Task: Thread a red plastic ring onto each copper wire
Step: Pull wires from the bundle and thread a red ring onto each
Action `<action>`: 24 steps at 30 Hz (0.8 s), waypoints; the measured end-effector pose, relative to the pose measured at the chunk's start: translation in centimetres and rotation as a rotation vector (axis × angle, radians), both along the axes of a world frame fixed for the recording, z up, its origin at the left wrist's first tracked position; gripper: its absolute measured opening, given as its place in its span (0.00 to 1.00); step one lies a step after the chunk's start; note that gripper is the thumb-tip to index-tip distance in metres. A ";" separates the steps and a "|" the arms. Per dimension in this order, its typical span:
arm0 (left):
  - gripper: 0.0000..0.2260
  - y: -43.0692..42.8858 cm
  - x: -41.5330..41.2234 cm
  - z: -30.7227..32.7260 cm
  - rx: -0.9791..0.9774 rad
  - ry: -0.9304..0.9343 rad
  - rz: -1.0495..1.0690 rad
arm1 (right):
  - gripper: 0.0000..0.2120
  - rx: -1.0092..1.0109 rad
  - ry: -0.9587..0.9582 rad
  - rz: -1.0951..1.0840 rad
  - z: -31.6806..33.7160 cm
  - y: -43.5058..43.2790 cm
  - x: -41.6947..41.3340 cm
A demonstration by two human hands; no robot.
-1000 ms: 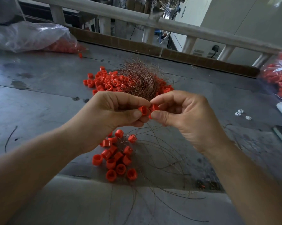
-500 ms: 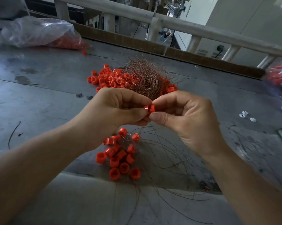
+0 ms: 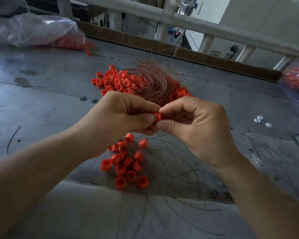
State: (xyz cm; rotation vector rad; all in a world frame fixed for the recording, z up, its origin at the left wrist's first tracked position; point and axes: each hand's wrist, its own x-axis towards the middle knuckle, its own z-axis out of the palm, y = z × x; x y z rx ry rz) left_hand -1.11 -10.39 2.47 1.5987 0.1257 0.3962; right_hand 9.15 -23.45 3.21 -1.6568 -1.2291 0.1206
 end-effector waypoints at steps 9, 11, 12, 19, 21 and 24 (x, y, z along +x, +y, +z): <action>0.14 0.1 0.1 -0.2 -0.001 0.010 -0.025 | 0.11 0.004 -0.019 0.011 0.2 -0.3 -0.1; 0.14 0.1 0.0 -0.2 0.003 0.014 -0.034 | 0.10 -0.001 -0.028 0.012 0.2 -0.3 -0.1; 0.14 0.1 0.0 -0.2 0.009 0.016 -0.036 | 0.10 -0.003 -0.032 0.009 0.1 -0.3 -0.1; 0.09 -0.1 0.0 -0.3 0.064 0.009 -0.004 | 0.08 -0.010 -0.067 -0.052 -0.4 0.0 0.0; 0.09 -0.1 -0.1 -0.3 0.071 0.012 0.002 | 0.08 -0.007 -0.159 -0.057 -0.4 -0.1 -0.2; 0.12 0.1 -0.1 -0.3 0.019 0.037 -0.039 | 0.09 0.026 -0.190 -0.052 -0.3 -0.3 -0.4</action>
